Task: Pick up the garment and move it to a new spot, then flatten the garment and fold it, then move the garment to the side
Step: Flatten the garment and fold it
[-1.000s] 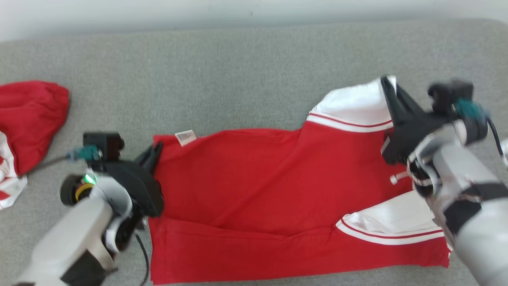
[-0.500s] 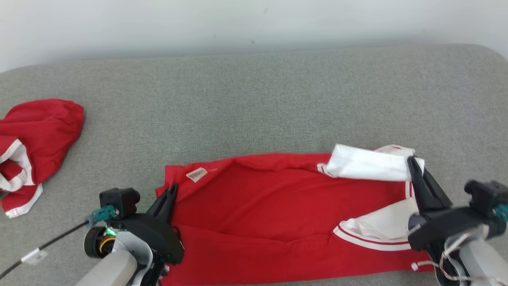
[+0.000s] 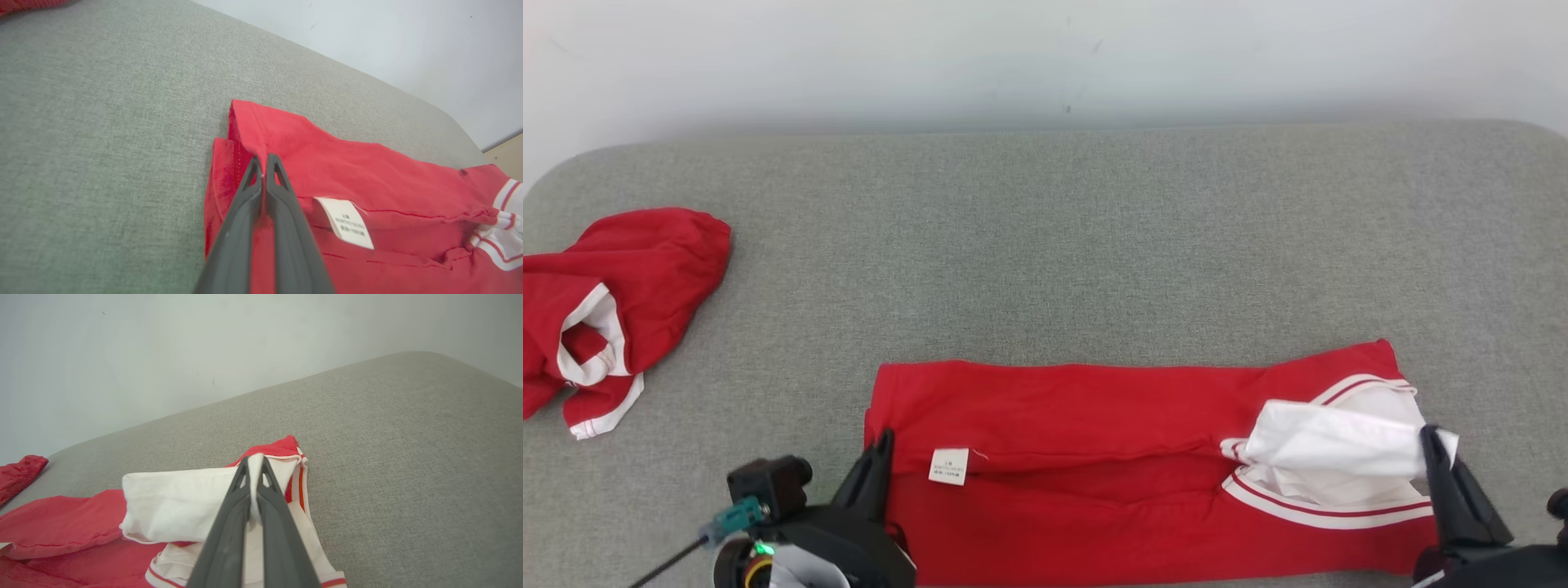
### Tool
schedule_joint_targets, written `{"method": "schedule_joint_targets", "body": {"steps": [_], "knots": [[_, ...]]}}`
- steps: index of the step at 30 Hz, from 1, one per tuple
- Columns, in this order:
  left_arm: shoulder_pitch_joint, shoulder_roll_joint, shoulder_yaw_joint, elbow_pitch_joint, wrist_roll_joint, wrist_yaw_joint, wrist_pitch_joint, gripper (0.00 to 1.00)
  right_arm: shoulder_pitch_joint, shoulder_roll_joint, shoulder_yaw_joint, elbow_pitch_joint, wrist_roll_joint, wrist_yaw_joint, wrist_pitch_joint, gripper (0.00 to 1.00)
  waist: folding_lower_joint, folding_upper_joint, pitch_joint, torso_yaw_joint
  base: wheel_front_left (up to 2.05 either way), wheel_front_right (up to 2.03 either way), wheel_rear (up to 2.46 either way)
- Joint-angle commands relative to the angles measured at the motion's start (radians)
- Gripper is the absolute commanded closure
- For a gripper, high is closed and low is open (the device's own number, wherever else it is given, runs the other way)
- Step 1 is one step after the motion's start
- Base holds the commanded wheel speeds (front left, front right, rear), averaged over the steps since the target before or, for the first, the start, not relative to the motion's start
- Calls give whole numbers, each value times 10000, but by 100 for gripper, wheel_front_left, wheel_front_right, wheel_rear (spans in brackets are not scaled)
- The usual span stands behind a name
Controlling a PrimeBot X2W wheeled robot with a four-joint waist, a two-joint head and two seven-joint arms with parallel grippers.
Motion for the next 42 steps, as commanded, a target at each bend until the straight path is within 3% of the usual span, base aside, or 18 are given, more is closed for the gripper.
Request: {"method": "schedule_joint_targets", "body": {"steps": [1, 4, 5, 6, 7, 8, 16, 20, 24, 32, 42], "knots": [[226, -44, 5, -62, 60, 25, -74, 100, 149, 89, -24, -104, -154, -27, 70, 100, 1, 0, -40, 19, 0, 0, 0], [514, -156, 14, -183, 174, 42, -76, 100, 408, 254, -235, -111, -365, -27, 434, 100, 1, 0, -80, 36, 0, 0, 0], [571, -166, 48, -217, 263, 37, -87, 83, 409, 253, -231, -150, -514, -25, 478, 35, 1, 0, -89, 38, 0, 0, 0], [627, -164, 63, -226, 405, 58, -96, 62, 371, 341, -282, -185, -527, -25, 485, 0, 1, 0, -102, 41, 0, 0, 0], [694, -168, 83, -262, 555, 51, -102, 22, 381, 397, -305, -190, -585, -25, 529, 0, 1, 0, -115, 45, 0, 0, 0], [747, -231, 260, -361, 644, 44, -108, 0, 373, 409, -345, -187, -638, -27, 547, 0, 1, 0, -123, 55, 0, 0, 0], [1644, -667, 2505, -1443, 2983, 205, -99, 0, -6, 166, -720, -77, -902, -27, 789, 0, 1, 0, -235, 164, 0, 0, 0], [2333, -1079, 4020, -2125, 4286, 86, -98, 0, -431, 33, -784, 455, -1251, -25, 1303, 0, 1, 0, -324, 230, 0, 0, 0], [2749, -1381, 4880, -2494, 5237, -4, -99, 0, -801, -14, -753, 1087, -1424, -27, 1679, 0, 1, 0, -369, 340, 0, 0, 0], [3458, -2204, 6431, -2464, 6544, -737, -100, 0, -1569, -252, -492, 2889, -1693, -27, 1996, 0, 1, 0, -372, 751, 0, 0, 0], [3442, -2761, 7217, -2078, 7723, -1581, -100, 0, -2170, -196, -87, 4767, -1735, -25, 2322, 0, 1, 0, -225, 1086, 0, 0, 0]]}}
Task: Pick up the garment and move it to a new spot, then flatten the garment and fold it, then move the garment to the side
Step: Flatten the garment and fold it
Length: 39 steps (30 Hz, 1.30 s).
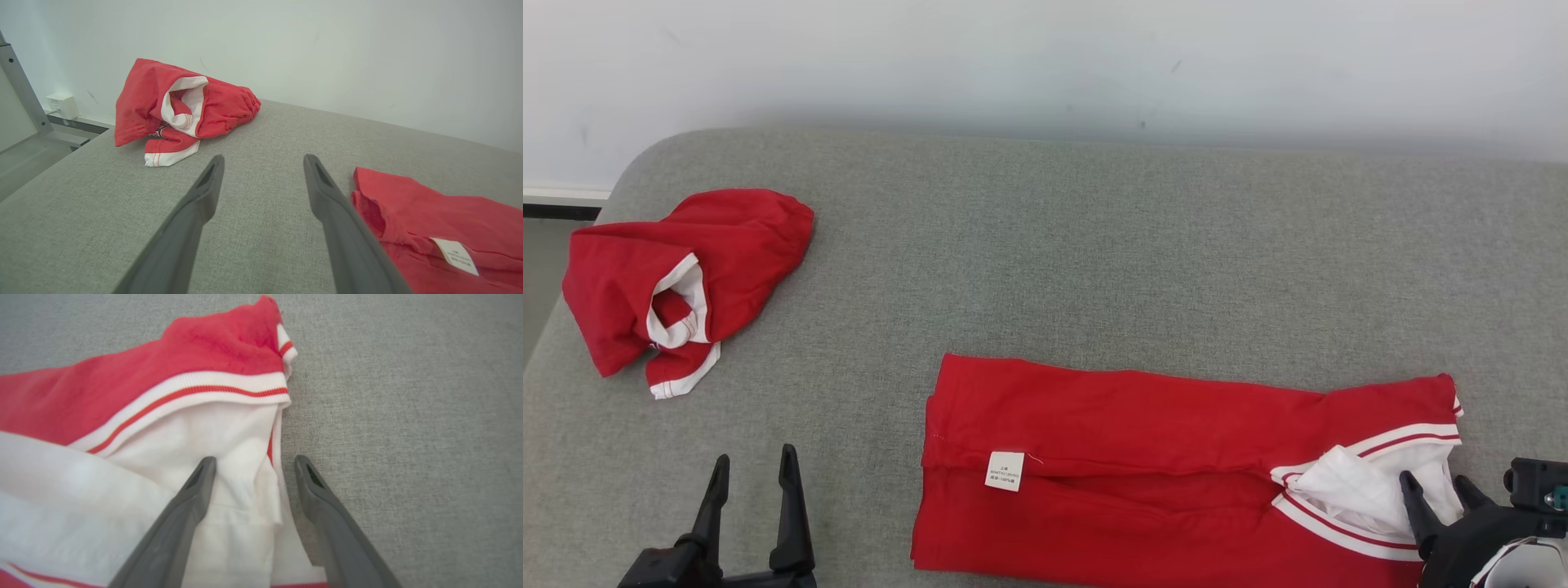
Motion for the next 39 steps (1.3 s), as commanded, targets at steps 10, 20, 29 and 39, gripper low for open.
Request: {"method": "schedule_joint_targets", "body": {"steps": [10, 20, 29, 39], "knots": [[97, -428, 550, 114, 563, -350, -30, 0, -379, -186, 467, 813, 701, -36, 298, 100, 0, 0, -50, -92, 0, 0, 0], [80, -530, 761, 301, 729, -618, -30, 0, -565, -1598, -939, 1641, 763, -29, -255, 100, 0, 0, -281, -211, 0, 0, 0], [262, -566, 931, 495, 679, -730, -30, 0, -146, -1048, -174, -882, 1174, -27, 249, 100, 0, 0, -511, -725, 0, 0, 0], [261, -563, 545, 477, 528, -606, -30, 0, 791, -123, 1197, -5363, 1362, -27, 1328, 100, 0, 0, -611, -1030, 0, 0, 0]]}}
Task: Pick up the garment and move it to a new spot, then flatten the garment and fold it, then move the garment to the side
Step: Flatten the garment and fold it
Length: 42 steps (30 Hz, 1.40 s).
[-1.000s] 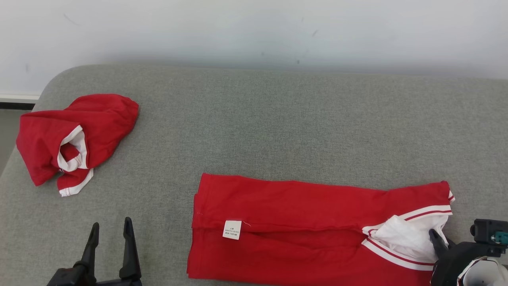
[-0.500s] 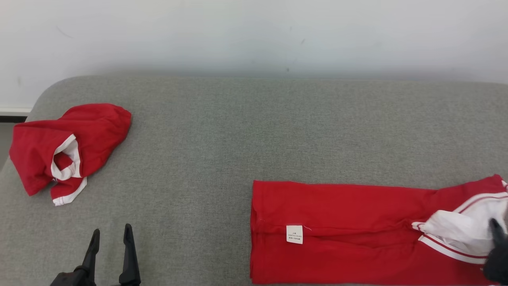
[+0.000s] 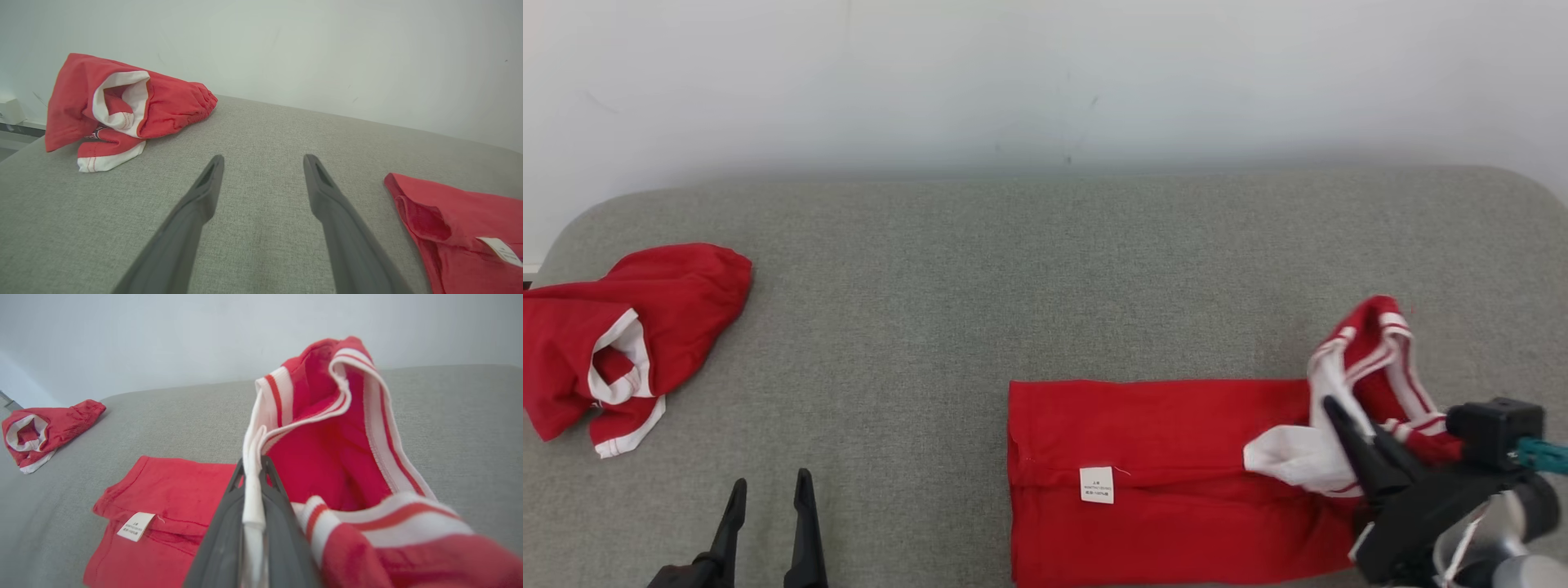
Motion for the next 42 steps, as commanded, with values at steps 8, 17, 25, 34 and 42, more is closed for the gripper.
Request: {"method": "schedule_joint_targets", "body": {"steps": [8, 17, 25, 34, 42], "knots": [[-211, -7, -172, 186, -120, -14, -30, 0, -42, 922, 1146, -1037, -178, -27, 396, 100, 0, 0, 53, 521, 0, 0, 0], [-481, -11, -487, 409, -184, -29, -30, 0, -822, 1606, 2038, 49, -514, -29, -55, 100, 0, 0, 166, 1264, 0, 0, 0], [-572, -10, -588, 518, -291, -4, -30, 0, -1168, 1744, 2344, 995, -480, -28, -512, 59, 0, 0, 266, 1504, 0, 0, 0], [-566, -7, -485, 585, -283, -10, -30, 0, -1434, 1501, 2571, 367, -216, -28, -1814, 0, 0, 0, 186, 1157, 0, 0, 0], [-363, -9, -274, 393, -41, -49, -30, 0, -1024, 1294, 1209, -317, -462, -28, -3054, 0, 0, 0, -14, 783, 0, 0, 0]]}}
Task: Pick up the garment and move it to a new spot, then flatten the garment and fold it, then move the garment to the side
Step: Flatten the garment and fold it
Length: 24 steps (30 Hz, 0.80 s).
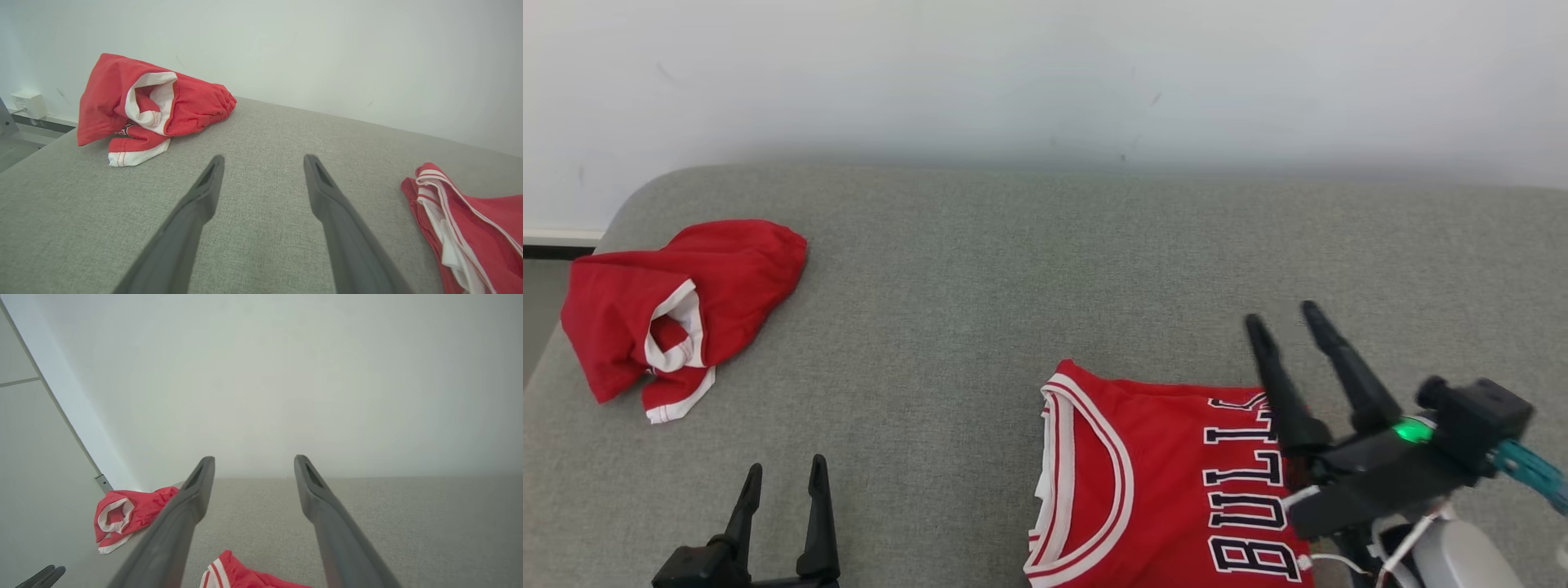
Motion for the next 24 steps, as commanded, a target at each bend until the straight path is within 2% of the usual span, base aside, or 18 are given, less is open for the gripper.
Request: {"method": "schedule_joint_targets", "body": {"steps": [1, 12, 16, 24], "knots": [[140, -9, 60, -82, 74, -4, -30, 0, 291, -2, -279, -48, -101, -26, -197, 0, 0, 0, -97, -108, 0, 0, 0], [492, -11, 504, -732, 451, -81, -30, 0, 1960, 478, -2480, -58, -757, -26, -1326, 0, 0, 0, -325, -431, 0, 0, 0], [670, -11, 631, -1071, 591, -73, -30, 0, 2448, 605, -2755, 13, -1384, -26, -1609, 0, 0, 0, -403, -580, 0, 0, 0], [1067, -9, 546, -1652, 607, 131, -30, 0, 2880, 1073, -2872, 330, -1690, -27, -1806, 0, 0, 0, -557, -795, 0, 0, 0]]}}
